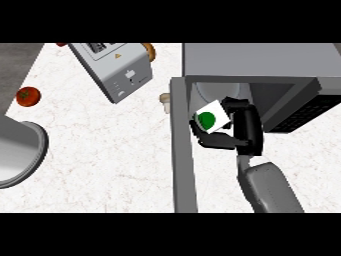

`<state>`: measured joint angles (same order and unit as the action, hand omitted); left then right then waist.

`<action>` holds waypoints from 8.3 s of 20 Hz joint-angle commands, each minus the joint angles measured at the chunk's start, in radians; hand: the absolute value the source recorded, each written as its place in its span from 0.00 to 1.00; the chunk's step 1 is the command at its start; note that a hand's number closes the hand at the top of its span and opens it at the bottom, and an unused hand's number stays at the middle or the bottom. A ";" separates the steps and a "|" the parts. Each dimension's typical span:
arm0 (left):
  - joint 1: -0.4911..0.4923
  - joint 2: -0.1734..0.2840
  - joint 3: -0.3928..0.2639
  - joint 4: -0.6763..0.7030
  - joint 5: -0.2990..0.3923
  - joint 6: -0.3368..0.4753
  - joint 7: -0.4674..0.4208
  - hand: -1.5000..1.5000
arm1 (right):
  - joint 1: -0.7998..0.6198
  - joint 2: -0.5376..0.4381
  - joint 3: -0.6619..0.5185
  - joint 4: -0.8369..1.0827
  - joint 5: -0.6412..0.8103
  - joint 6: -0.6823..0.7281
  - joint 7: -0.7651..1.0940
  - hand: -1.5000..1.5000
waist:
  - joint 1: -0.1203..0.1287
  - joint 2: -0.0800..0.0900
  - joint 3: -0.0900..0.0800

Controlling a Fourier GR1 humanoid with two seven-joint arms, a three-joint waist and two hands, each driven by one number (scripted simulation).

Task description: Pick up the milk, place it into the microwave and close the microwave

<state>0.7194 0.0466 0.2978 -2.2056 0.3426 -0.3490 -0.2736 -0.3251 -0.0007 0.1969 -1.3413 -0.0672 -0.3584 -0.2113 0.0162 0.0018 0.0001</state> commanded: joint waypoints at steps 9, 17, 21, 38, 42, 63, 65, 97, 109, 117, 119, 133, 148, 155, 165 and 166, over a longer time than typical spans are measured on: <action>-0.069 -0.033 0.030 0.062 -0.035 -0.041 0.011 0.00 | -0.310 -0.040 -0.224 0.585 -0.069 0.079 -0.244 1.00 | 0.005 0.003 0.001; -0.071 0.011 0.092 0.108 0.021 -0.110 0.005 0.00 | -0.477 -0.035 -0.296 0.901 -0.025 0.023 -0.499 1.00 | 0.029 0.011 0.001; -0.097 -0.001 0.087 0.126 -0.010 -0.109 -0.007 0.00 | -0.568 -0.067 -0.335 1.005 -0.025 0.024 -0.546 1.00 | 0.033 0.013 0.001; -0.152 0.027 0.107 0.186 0.012 -0.141 -0.012 0.00 | -0.761 -0.117 -0.248 1.218 0.176 -0.437 -0.502 1.00 | 0.087 0.035 0.002; -0.205 0.039 0.097 0.179 0.001 -0.113 0.024 0.00 | -0.746 -0.151 -0.293 1.217 0.141 -0.426 -0.504 1.00 | 0.079 0.042 0.004; -0.284 0.043 0.066 0.252 -0.033 -0.107 0.051 0.00 | -0.690 -0.200 -0.272 1.302 0.194 -0.472 -0.487 0.00 | 0.114 0.058 0.005; -0.298 0.052 0.085 0.256 -0.027 -0.098 0.045 0.00 | -0.698 -0.218 -0.252 1.314 0.215 -0.456 -0.475 0.00 | 0.131 0.066 0.006; -0.310 0.041 0.079 0.314 -0.093 -0.120 -0.029 0.00 | -0.695 -0.136 -0.272 1.262 0.215 -0.450 -0.487 0.00 | 0.086 0.035 0.004; -0.231 0.002 0.077 0.305 -0.101 -0.154 -0.072 0.00 | -0.616 -0.115 -0.341 1.210 0.145 -0.187 -0.621 0.00 | 0.050 0.020 0.003; -0.151 -0.046 -0.021 0.196 -0.183 -0.157 -0.046 0.00 | -0.528 -0.073 -0.374 1.156 0.101 -0.065 -0.686 0.00 | 0.010 0.004 0.001; -0.195 -0.046 -0.066 0.217 -0.154 -0.164 0.003 0.00 | -0.490 -0.054 -0.379 1.143 0.084 0.019 -0.712 0.00 | -0.003 0.003 0.001; -0.211 -0.046 -0.243 0.166 -0.235 -0.231 0.041 0.00 | -0.130 -0.001 -0.281 0.860 0.063 0.304 -0.797 0.00 | -0.041 -0.011 -0.001; -0.525 -0.047 -0.491 0.326 -0.480 -0.026 0.173 1.00 | 0.371 -0.095 -0.228 0.121 -0.102 0.460 -0.547 0.00 | -0.038 -0.004 -0.001; -0.718 -0.047 -0.547 0.501 -0.558 0.054 0.140 1.00 | 0.525 -0.168 -0.279 -0.142 -0.182 0.495 -0.445 0.00 | -0.032 -0.003 -0.001; -1.025 -0.046 -0.933 0.858 -0.545 0.374 0.161 1.00 | 0.584 -0.220 -0.316 -0.231 -0.186 0.544 -0.458 0.00 | -0.044 0.000 0.000; -1.067 -0.046 -0.923 0.958 -0.533 0.410 0.120 1.00 | 0.556 -0.233 -0.323 -0.294 -0.220 0.535 -0.376 0.00 | -0.050 0.002 -0.001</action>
<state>-0.2305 0.0041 -0.5269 -1.4267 -0.2164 -0.0372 -0.1567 0.2403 -0.2198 -0.1169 -1.5603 -0.2614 0.1754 -0.6448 -0.0260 -0.0001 -0.0006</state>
